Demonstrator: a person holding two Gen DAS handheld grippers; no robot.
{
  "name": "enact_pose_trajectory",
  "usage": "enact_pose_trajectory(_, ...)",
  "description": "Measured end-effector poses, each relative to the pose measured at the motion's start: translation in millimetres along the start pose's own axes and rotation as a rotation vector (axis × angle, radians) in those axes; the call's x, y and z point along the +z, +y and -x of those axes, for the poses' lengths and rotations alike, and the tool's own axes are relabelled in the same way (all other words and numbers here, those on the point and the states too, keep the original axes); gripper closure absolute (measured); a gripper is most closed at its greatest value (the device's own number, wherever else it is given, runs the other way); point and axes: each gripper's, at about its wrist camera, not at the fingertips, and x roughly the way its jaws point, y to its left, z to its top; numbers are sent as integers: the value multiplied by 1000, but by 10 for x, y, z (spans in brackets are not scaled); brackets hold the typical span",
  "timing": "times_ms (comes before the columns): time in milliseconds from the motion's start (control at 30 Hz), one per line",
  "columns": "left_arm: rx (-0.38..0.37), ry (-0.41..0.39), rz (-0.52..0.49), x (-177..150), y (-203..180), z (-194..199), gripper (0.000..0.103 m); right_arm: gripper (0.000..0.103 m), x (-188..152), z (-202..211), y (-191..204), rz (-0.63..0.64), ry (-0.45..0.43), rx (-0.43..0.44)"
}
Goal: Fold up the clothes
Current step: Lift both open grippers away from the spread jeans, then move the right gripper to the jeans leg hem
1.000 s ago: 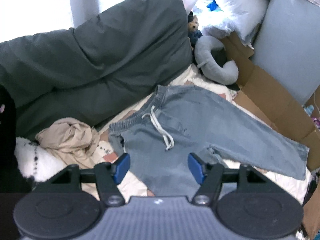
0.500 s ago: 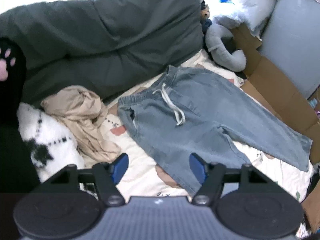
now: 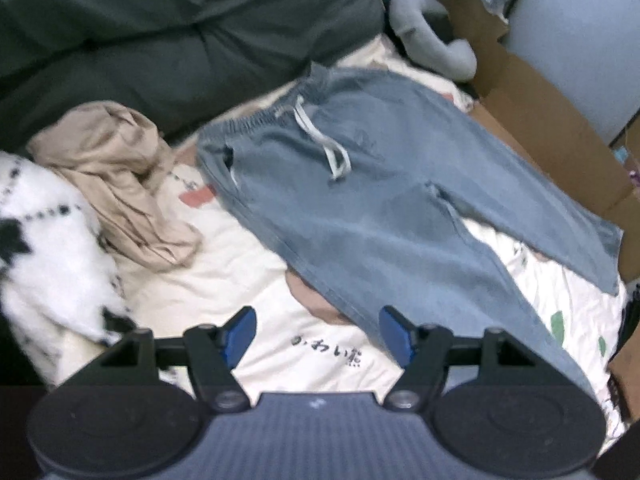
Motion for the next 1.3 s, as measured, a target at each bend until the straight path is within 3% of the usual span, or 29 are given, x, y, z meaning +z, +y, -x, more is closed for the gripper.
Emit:
enact_pose_trajectory(367,-5,120,-21,-176,-216,-759,33,42,-618,-742,-150,-123,148,0)
enact_pose_trajectory(667,3,188,-70,-147,-245,-1187,33,42,-821,-1181,-185,-170,233,-33)
enact_pose_trajectory(1033,28,239,-82,-151,-206,-1456,32,43,-895,-1534,-229,-256,251,-59)
enact_pose_trajectory(1167,25,250,-84,-182,-217,-1515,33,46,-908,-1524,-350,-380,224,-7)
enact_pose_trajectory(1300,17,250,-84,-195,-238,-1525,33,52,-916,-1417,-423,-473,220,136)
